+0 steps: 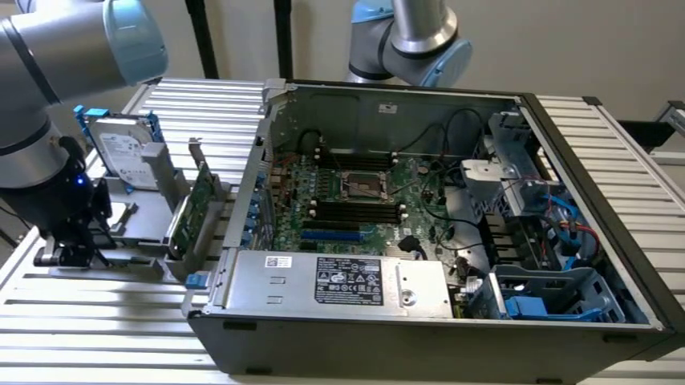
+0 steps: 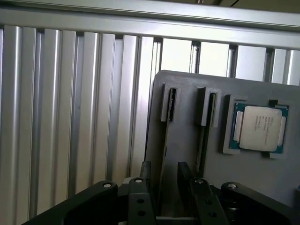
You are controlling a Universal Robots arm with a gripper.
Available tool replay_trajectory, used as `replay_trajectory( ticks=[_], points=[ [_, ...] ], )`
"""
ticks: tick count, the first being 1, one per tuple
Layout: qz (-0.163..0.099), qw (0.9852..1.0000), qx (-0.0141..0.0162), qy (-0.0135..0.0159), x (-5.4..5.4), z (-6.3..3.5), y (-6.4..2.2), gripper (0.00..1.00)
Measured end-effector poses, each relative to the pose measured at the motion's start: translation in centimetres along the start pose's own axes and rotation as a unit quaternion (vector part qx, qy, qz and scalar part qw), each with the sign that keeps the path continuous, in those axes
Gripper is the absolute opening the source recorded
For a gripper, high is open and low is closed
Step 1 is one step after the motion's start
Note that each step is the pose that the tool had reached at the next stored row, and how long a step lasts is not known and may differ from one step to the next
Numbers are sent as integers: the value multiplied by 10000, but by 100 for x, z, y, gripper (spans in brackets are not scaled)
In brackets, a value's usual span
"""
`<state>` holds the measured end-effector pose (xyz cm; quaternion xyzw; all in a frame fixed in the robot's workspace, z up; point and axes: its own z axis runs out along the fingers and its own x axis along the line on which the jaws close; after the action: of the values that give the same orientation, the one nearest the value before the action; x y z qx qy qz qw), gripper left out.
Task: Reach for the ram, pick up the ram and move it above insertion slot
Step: 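Pick up the ram and move it above insertion slot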
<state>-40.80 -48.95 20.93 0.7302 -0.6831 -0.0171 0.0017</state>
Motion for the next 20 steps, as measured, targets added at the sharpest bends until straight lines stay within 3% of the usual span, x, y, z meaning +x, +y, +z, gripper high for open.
replay_trajectory(
  ticks=[8,20],
  points=[
    [77,10000,-19,-5,3,59,-19,37],
    [89,10000,-23,-10,5,112,-35,37]
  ],
)
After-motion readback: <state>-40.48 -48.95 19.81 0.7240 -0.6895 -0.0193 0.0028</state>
